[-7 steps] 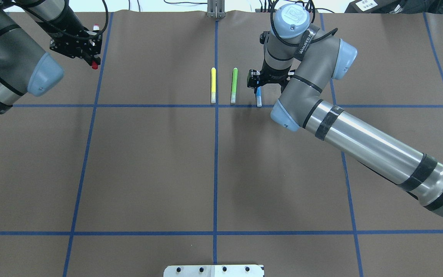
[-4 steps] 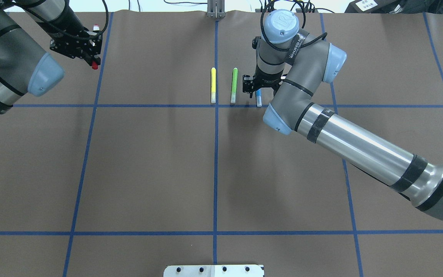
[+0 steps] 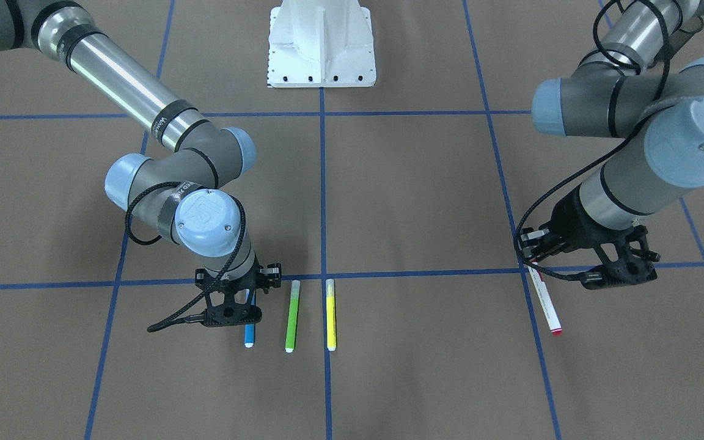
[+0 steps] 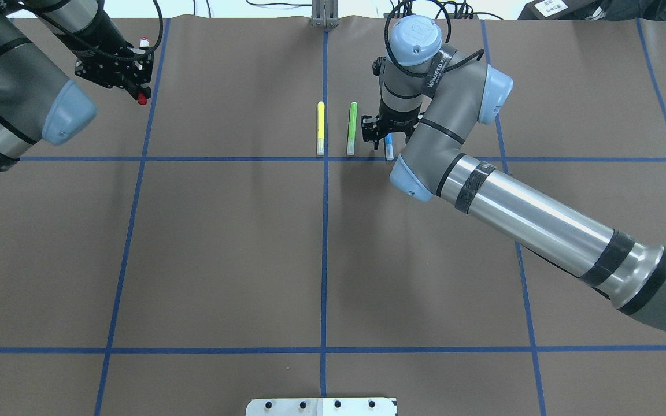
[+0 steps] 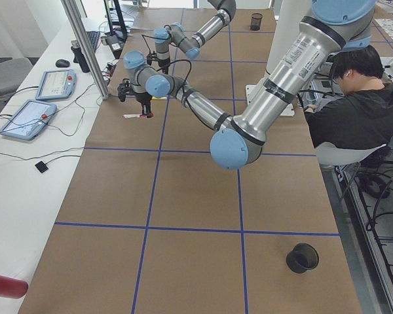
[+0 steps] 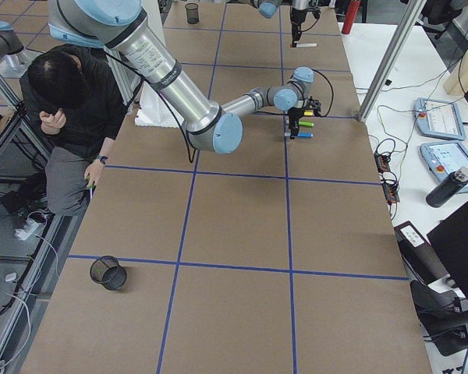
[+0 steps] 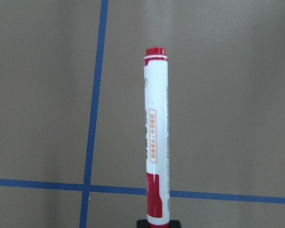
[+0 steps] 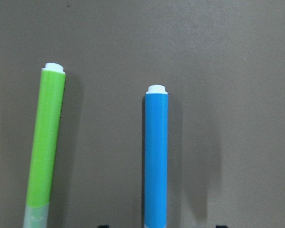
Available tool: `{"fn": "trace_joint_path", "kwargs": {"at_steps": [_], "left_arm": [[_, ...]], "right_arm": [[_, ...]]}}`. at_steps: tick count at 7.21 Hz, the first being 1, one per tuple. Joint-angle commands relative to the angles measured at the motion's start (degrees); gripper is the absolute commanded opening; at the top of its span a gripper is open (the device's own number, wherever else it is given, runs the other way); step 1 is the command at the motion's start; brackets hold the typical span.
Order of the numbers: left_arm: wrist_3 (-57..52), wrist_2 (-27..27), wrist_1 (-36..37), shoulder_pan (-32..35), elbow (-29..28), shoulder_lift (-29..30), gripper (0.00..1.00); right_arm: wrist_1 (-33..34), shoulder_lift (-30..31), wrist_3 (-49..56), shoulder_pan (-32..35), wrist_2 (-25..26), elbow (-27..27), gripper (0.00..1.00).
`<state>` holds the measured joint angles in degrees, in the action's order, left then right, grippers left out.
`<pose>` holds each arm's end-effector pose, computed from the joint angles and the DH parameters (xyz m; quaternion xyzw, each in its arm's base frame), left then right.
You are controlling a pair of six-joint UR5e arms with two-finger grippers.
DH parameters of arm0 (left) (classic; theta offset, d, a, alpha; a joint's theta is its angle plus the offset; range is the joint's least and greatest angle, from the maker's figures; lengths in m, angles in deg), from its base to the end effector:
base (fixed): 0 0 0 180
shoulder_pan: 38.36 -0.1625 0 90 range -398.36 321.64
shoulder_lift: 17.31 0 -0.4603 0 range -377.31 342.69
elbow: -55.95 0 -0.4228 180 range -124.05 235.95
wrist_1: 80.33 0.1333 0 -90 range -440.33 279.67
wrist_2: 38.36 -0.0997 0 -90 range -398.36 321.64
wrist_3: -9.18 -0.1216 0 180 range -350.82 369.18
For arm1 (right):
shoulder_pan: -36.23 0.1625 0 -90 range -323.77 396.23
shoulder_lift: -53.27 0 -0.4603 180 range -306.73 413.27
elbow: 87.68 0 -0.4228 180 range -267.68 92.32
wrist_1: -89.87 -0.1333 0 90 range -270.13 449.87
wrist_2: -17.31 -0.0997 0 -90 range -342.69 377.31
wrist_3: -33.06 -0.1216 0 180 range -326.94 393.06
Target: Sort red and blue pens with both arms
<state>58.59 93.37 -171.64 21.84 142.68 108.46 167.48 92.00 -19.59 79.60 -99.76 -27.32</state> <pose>0.3318 -0.6846 0.3287 -0.0079 0.4358 -0.0502 0.8986 -0.5973 -0.6715 0.3286 0.0136 -0.3617 -0.0196 0.9320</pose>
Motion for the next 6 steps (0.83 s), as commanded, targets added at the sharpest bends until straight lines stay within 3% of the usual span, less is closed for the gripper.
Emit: {"fn": "trace_joint_path", "kwargs": {"at_steps": [1,4,5,6], "left_arm": [[-0.02,-0.07,0.00,0.00,0.02,0.00,0.00],[-0.10,0.02,0.00,0.00,0.02,0.00,0.00],[-0.02,0.02,0.00,0.00,0.02,0.00,0.00],[-0.02,0.02,0.00,0.00,0.02,0.00,0.00]], "right_arm": [[0.00,0.03,0.35,-0.04,0.00,-0.42,0.70],[0.00,0.03,1.14,-0.04,0.00,-0.60,0.70],[0.00,0.03,1.14,-0.04,0.00,-0.60,0.67],[0.00,0.03,1.14,-0.04,0.00,-0.60,0.58]]}}
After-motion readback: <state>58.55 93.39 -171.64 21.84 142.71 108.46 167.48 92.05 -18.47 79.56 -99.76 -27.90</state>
